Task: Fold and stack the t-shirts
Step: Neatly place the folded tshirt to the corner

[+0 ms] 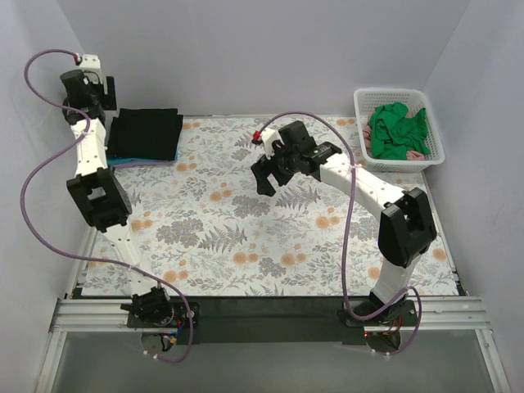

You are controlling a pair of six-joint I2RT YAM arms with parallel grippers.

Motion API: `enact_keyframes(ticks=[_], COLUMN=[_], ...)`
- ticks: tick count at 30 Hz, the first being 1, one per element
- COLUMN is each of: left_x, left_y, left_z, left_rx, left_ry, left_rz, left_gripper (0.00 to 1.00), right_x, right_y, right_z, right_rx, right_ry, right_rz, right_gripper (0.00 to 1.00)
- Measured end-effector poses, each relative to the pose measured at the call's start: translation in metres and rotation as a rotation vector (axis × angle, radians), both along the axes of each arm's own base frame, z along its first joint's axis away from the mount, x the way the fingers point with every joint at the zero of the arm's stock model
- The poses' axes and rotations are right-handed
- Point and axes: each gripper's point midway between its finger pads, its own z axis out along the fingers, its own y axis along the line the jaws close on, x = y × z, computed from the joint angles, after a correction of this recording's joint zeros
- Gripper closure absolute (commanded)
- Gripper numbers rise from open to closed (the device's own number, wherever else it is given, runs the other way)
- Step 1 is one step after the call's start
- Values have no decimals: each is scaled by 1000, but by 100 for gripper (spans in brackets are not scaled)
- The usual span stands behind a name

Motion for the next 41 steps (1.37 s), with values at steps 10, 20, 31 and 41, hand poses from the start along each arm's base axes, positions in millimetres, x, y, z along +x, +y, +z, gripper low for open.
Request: enact_keyframes(ticks=[10, 20, 31, 41], left_x=[-71, -151, -261, -324], left_y=[-59, -209, -349, -348], left_z=[81, 44, -92, -125], left_rx=[-260, -563, -724, -774], left_ry=[-90, 133, 581, 659], left_rz=[-202, -474, -628, -560], left_gripper=[10, 7, 5, 4], right_x=[-5, 1, -35, -78], right_y=[-25, -106, -237, -231], right_z=[13, 7, -26, -24], right_rx=[37, 57, 27, 64], right_ry=[0, 50, 173, 153], right_rz=[-18, -193, -542, -488], right_gripper=[2, 2, 2, 2])
